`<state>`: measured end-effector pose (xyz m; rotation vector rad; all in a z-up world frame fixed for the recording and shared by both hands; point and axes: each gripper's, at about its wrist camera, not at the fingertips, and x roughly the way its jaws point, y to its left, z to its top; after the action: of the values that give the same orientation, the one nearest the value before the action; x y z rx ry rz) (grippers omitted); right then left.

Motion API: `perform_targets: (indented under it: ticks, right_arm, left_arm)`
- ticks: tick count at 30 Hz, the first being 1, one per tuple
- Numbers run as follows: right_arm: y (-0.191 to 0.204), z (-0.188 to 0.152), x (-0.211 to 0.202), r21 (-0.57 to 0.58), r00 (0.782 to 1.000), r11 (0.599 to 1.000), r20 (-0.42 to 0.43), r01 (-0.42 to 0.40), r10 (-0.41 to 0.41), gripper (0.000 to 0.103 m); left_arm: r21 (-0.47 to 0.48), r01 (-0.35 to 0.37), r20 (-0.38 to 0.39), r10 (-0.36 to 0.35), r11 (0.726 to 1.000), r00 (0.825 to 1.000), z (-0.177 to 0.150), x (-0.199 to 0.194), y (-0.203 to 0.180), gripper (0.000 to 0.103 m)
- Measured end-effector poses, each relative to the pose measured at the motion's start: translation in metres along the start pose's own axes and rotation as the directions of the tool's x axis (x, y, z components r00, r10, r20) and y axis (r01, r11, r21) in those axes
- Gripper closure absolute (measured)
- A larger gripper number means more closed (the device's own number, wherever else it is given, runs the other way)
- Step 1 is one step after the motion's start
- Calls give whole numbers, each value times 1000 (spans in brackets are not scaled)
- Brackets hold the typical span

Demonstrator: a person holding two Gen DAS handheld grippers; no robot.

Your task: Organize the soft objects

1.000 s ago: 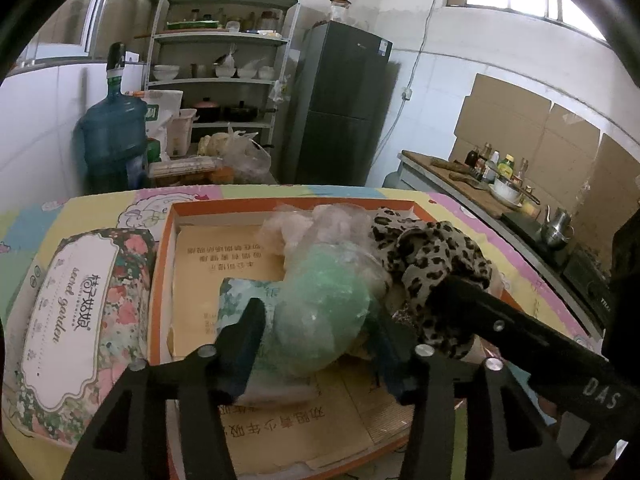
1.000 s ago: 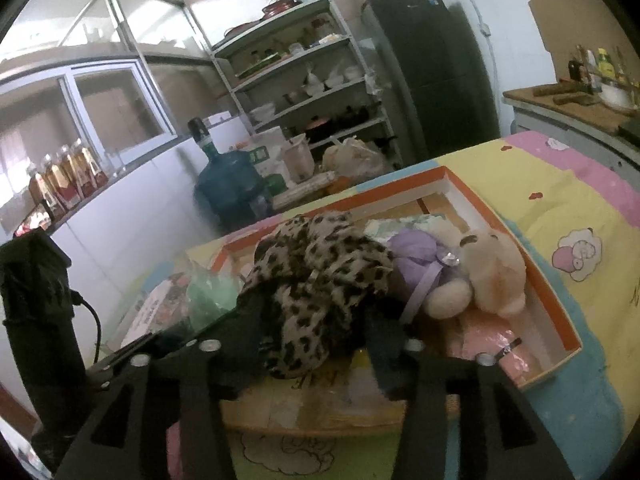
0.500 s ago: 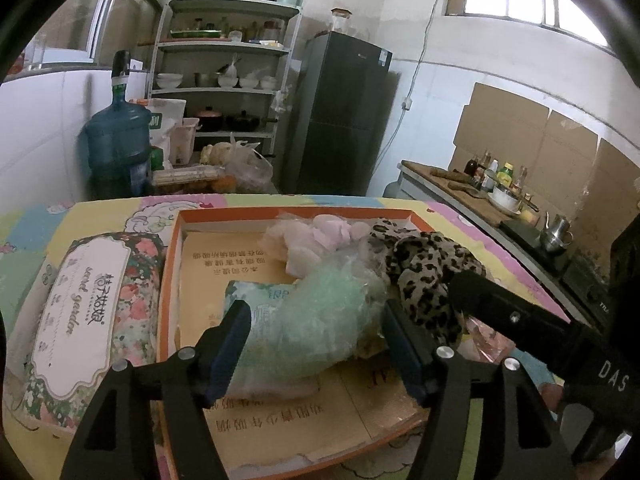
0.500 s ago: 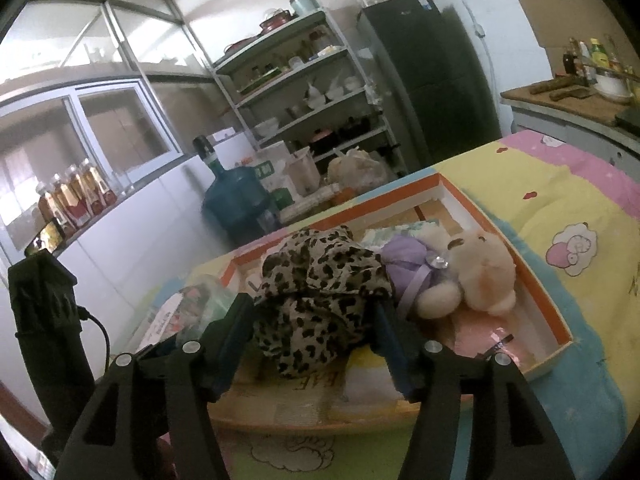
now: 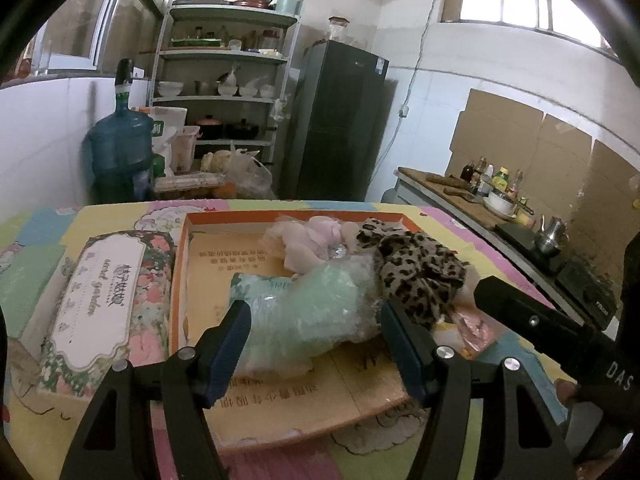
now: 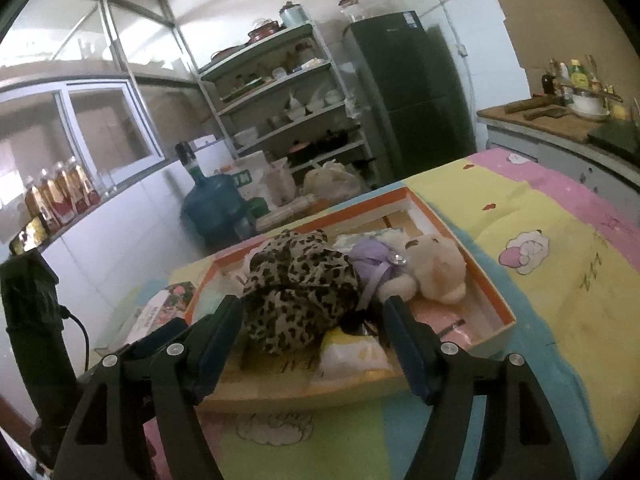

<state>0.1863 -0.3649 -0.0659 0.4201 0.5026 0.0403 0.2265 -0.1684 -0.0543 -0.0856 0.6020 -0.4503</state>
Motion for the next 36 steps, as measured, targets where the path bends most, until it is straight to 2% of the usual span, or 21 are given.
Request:
perform_targets:
  ticks: [8,16,20,25,28,32,36]
  right_arm:
    - [14,-8,-24,-26,1000,1000,25,10,-10,28]
    - [47,-23,-50,-119,993,989,89,90,-80,28]
    - [63,-32,-67,-144,986,982,133,121,-102,28]
    - [80,-43,-86,-162,980,977,168,136,-108,28]
    - [90,-51,-96,-173,980,975,168,139,-109,28]
    - [103,-64,-109,-202,977,968,182,151,-114,28]
    - [115,-76,-122,-226,974,960,188,166,-124,27]
  left_arm:
    - [31,-12,51,10,999,999,-8,-35,-10,36]
    - [41,-96,109,91,995,990,-16,-77,-9,36]
    - [17,-163,176,158,986,972,-20,-112,-7,36]
    - [16,-281,240,269,960,933,-33,-146,-10,36]
    - [12,-283,244,272,959,931,-39,-158,-8,36]
    - [6,-259,238,250,966,939,-47,-174,-4,36]
    - [-4,-278,234,271,961,934,-55,-188,-1,36]
